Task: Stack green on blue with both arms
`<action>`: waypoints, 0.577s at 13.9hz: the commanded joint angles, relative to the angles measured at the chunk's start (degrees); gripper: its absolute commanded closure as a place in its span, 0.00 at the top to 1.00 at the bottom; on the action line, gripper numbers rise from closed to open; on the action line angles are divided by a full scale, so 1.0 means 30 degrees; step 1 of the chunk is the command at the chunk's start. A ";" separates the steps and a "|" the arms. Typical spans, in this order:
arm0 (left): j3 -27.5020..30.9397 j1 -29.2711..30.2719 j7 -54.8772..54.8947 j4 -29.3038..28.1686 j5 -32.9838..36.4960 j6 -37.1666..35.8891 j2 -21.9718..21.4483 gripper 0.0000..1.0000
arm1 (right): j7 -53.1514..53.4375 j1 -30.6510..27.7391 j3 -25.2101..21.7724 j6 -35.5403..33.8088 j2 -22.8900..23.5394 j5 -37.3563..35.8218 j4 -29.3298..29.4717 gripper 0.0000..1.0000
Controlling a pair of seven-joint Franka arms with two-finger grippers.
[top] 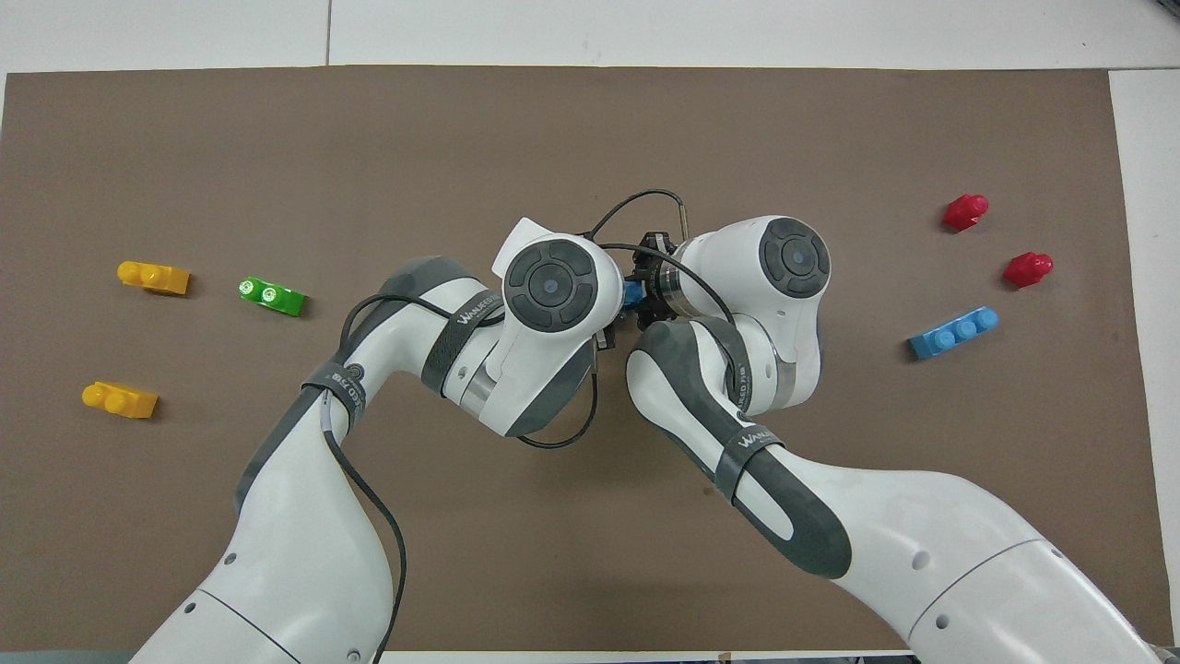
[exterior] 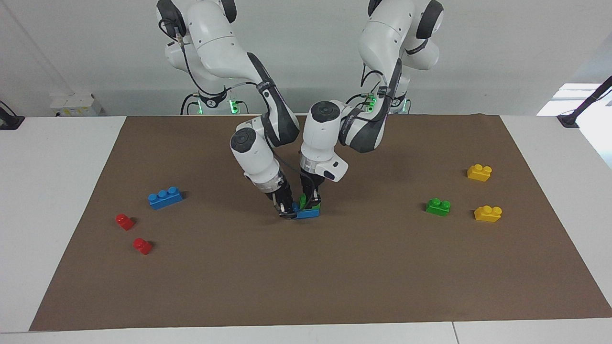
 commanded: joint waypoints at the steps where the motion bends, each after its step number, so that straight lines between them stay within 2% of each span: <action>1: 0.0484 -0.0308 -0.0613 -0.0338 0.1041 0.1182 0.1510 0.00 | -0.0586 -0.0182 0.0039 0.0591 0.0052 0.0368 -0.0805 0.00; 4: 0.0484 -0.0105 -0.0555 0.0308 0.1219 0.0096 0.1570 0.01 | -0.0645 -0.0211 0.0039 0.0620 0.0052 0.0368 -0.0979 0.00; 6: 0.0513 -0.0016 -0.0349 0.0307 0.1597 -0.0080 0.1541 1.00 | -0.0645 -0.0299 0.0039 0.0620 0.0023 0.0368 -0.0981 0.00; 8: 0.0484 -0.0016 -0.0320 0.0395 0.2652 -0.0635 0.1512 1.00 | -0.0645 -0.0299 0.0039 0.0620 0.0022 0.0368 -0.0981 0.00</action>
